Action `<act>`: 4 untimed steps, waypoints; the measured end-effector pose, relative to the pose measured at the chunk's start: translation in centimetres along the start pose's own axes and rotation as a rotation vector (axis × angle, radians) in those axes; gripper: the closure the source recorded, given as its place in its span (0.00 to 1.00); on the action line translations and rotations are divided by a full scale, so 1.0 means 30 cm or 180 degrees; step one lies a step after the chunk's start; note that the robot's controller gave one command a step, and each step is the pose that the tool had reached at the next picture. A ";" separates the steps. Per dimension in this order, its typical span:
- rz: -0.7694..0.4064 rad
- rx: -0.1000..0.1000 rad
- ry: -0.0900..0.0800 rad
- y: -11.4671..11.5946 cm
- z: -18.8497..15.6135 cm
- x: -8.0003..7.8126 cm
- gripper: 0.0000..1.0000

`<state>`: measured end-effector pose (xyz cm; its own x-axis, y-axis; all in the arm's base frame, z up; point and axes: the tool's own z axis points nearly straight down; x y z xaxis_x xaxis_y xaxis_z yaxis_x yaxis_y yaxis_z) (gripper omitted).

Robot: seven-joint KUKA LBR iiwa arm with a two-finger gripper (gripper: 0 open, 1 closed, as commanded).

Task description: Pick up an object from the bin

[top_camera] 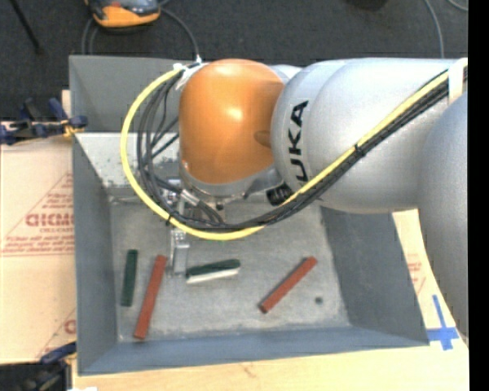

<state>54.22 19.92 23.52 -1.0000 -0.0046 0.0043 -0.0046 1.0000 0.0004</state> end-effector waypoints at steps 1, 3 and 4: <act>0.0012 -0.0003 -0.0019 -0.004 -0.013 -0.003 0.00; -0.0709 0.0003 -0.0037 -0.041 0.331 -0.032 0.00; -0.0739 -0.0005 -0.0024 -0.061 0.525 -0.177 1.00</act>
Offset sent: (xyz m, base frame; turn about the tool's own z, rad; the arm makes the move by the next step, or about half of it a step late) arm -0.0042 -0.0446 -0.1652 -0.2570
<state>59.49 18.11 7.74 -0.9721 -0.2344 -0.0037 -0.2344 0.9721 0.0019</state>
